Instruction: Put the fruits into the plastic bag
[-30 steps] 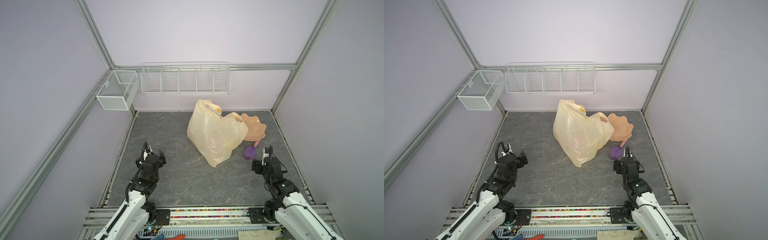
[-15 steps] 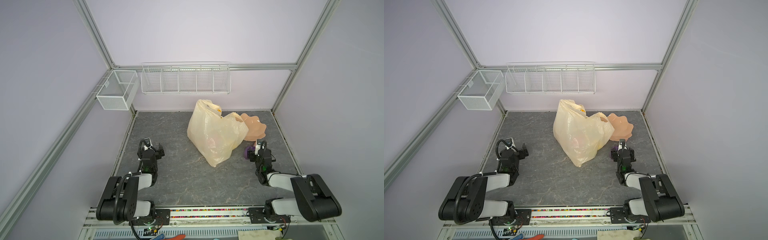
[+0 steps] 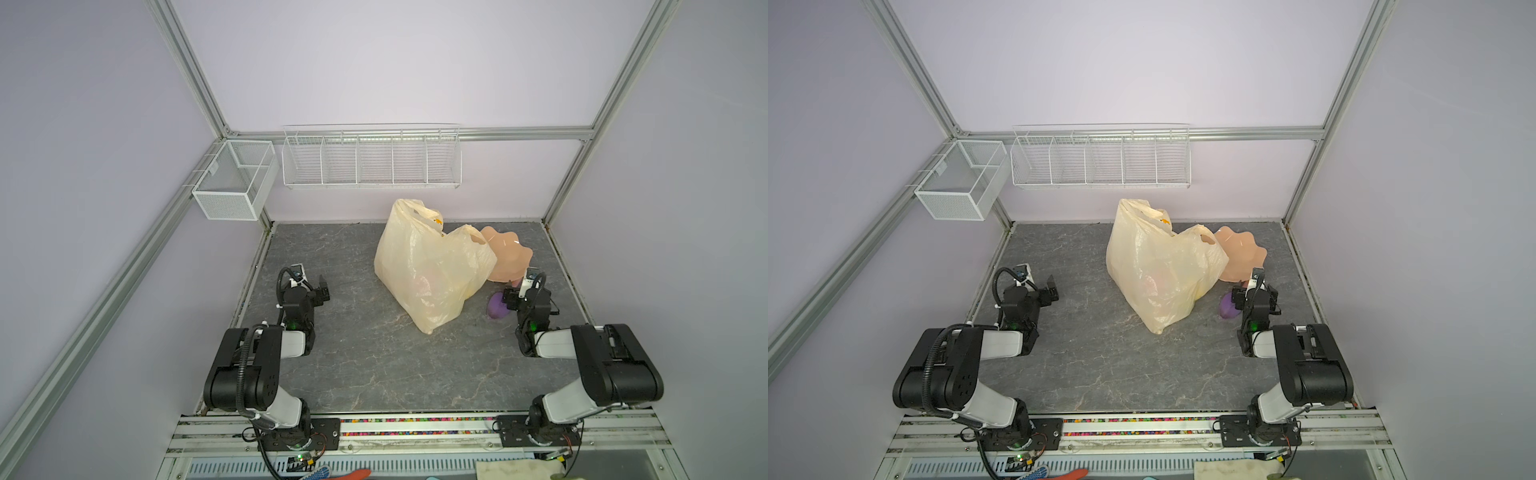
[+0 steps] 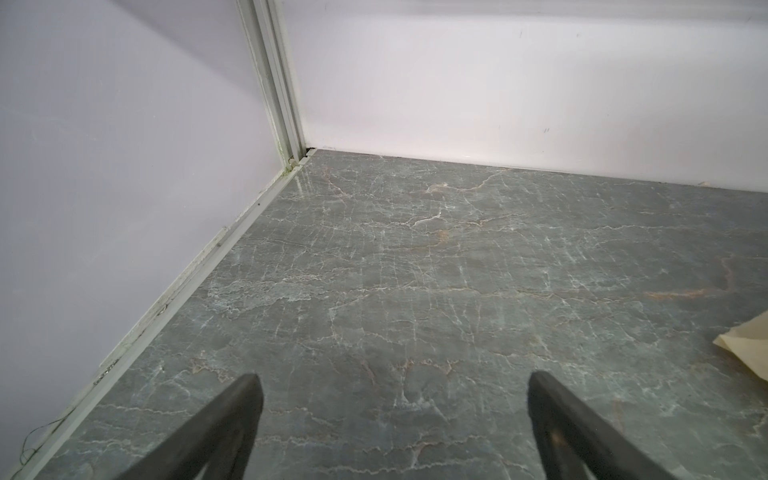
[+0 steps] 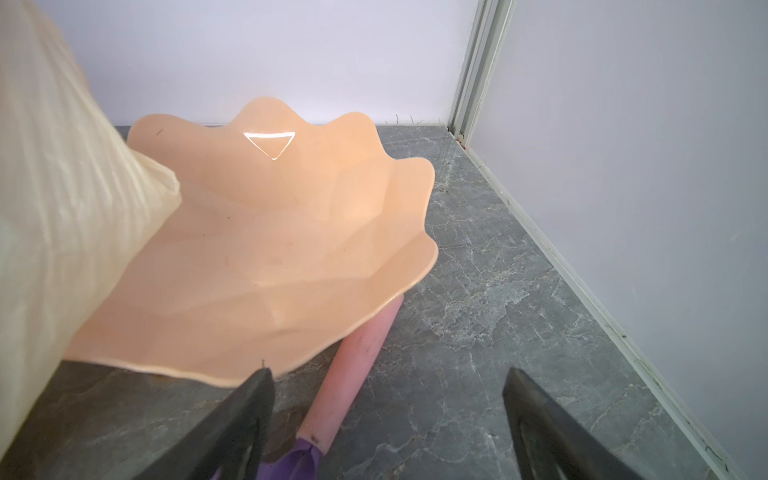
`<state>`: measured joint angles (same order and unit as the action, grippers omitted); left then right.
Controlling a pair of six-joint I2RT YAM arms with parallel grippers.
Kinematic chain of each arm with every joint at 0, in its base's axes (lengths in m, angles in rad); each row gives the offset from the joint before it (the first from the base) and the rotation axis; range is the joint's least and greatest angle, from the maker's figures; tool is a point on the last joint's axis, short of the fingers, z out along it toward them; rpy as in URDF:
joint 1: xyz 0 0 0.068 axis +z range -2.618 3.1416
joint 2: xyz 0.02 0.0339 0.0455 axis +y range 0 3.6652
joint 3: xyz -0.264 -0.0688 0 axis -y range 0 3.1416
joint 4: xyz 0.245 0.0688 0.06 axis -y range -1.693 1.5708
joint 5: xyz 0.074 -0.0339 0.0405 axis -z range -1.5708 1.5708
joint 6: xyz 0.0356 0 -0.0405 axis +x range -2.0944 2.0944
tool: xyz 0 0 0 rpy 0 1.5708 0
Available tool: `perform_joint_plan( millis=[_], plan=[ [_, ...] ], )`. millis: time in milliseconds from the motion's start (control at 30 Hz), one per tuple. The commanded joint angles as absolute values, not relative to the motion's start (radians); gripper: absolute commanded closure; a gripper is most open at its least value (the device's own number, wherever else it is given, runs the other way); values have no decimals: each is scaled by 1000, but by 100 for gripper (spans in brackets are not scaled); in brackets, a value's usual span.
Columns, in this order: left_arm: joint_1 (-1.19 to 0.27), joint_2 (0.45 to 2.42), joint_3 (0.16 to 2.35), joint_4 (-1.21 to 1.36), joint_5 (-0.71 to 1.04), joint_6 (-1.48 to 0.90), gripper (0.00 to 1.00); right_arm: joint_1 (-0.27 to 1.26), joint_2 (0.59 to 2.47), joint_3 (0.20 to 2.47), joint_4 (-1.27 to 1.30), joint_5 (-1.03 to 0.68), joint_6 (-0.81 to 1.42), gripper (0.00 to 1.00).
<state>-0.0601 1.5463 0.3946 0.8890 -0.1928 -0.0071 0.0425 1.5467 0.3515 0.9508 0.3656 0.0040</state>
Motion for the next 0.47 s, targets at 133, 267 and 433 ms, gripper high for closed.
perform_joint_plan(
  millis=[133,267,433],
  plan=[
    [-54,1545,406,870,-187,-11,1,41,1536,353,939,363,12,11],
    [-54,1545,405,870,-187,-10,1,41,1539,356,936,364,14,11],
    [-54,1546,403,877,-188,-8,1,40,1534,353,938,360,14,11]
  ],
)
